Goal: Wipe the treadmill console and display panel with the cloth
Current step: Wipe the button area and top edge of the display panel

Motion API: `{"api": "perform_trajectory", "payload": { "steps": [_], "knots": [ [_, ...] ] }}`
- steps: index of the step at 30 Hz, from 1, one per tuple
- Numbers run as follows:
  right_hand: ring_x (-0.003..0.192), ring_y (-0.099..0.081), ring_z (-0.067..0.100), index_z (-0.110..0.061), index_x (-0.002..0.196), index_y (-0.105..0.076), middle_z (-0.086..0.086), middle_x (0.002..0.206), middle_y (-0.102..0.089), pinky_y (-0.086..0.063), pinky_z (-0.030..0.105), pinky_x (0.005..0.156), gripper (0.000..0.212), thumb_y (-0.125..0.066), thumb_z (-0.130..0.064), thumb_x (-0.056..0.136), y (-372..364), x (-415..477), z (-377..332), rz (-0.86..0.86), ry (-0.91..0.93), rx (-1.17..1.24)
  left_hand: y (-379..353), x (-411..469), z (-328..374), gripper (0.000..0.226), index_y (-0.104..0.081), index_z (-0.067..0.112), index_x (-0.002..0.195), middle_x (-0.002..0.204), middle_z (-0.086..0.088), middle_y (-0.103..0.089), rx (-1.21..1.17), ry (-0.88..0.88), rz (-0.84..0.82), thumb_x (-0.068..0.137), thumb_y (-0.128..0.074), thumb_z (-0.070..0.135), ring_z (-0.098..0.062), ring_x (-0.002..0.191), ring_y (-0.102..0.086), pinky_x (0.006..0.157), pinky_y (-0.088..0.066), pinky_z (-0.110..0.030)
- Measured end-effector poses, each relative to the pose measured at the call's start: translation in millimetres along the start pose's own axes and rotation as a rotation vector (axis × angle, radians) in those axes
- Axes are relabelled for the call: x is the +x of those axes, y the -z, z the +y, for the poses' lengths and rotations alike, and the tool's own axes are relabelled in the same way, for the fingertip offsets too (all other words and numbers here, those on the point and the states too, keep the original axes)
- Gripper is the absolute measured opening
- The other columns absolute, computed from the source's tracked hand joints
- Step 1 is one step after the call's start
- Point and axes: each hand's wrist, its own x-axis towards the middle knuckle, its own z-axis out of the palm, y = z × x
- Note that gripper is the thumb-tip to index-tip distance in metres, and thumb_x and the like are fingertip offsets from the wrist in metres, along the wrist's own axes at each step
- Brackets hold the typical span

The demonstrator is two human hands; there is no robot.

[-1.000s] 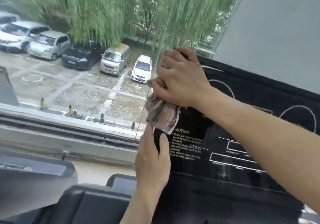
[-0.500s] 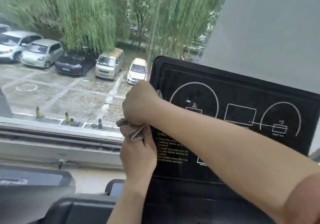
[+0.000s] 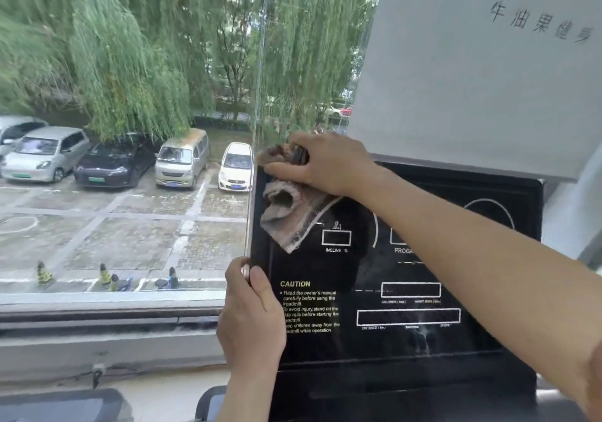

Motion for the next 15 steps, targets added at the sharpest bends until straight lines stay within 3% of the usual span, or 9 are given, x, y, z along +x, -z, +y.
{"api": "perform_trajectory", "payload": {
  "steps": [2, 4, 7, 12, 15],
  "knots": [
    [0.086, -0.059, 0.018, -0.024, 0.106, -0.059, -0.006, 0.091, -0.062, -0.046, 0.033, 0.071, 0.086, -0.034, -0.094, 0.064, 17, -11, 28, -0.166, -0.138, 0.039, -1, 0, 2, 0.047, -0.042, 0.016, 0.129, 0.107, -0.01, -0.067, 0.013, 0.008, -0.005, 0.097, -0.019, 0.042, -0.037, 0.089, -0.061, 0.067, -0.032, -0.034],
    [0.085, -0.06, 0.019, -0.02, 0.105, -0.064, -0.001, 0.095, -0.065, -0.049, 0.035, 0.078, 0.101, -0.027, -0.1, 0.055, 28, -10, 37, -0.314, -0.14, -0.077, -1, -1, 4, 0.046, -0.041, 0.016, 0.13, 0.111, -0.01, -0.066, 0.017, 0.02, -0.013, 0.097, -0.019, 0.041, -0.038, 0.092, -0.061, 0.068, -0.032, -0.035],
    [0.063, -0.054, 0.014, -0.013, 0.071, -0.055, -0.001, 0.072, -0.059, -0.049, 0.031, 0.065, 0.081, -0.033, -0.091, 0.07, 30, 15, 3, -0.362, -0.004, -0.257, 0, -1, 3, 0.046, -0.041, 0.016, 0.13, 0.114, -0.011, -0.065, 0.01, 0.028, -0.019, 0.098, -0.019, 0.041, -0.039, 0.094, -0.061, 0.069, -0.032, -0.036],
    [0.052, -0.051, 0.006, -0.021, 0.068, -0.046, -0.009, 0.065, -0.052, -0.053, 0.024, 0.057, 0.065, -0.021, -0.077, 0.09, -15, 34, -56, 0.048, 0.047, -0.135, -3, -1, 2, 0.047, -0.042, 0.016, 0.128, 0.109, -0.015, -0.067, 0.028, 0.011, 0.009, 0.099, -0.017, 0.043, -0.042, 0.089, -0.062, 0.066, -0.033, -0.037],
    [0.067, -0.059, 0.01, -0.023, 0.095, -0.061, -0.005, 0.086, -0.063, -0.051, 0.025, 0.063, 0.058, -0.023, -0.067, 0.096, -33, 24, -60, 0.313, 0.07, -0.165, -3, -1, 1, 0.052, -0.042, 0.016, 0.126, 0.105, -0.018, -0.066, 0.025, 0.001, 0.021, 0.094, -0.015, 0.045, -0.043, 0.087, -0.061, 0.066, -0.033, -0.038]
  ]
}}
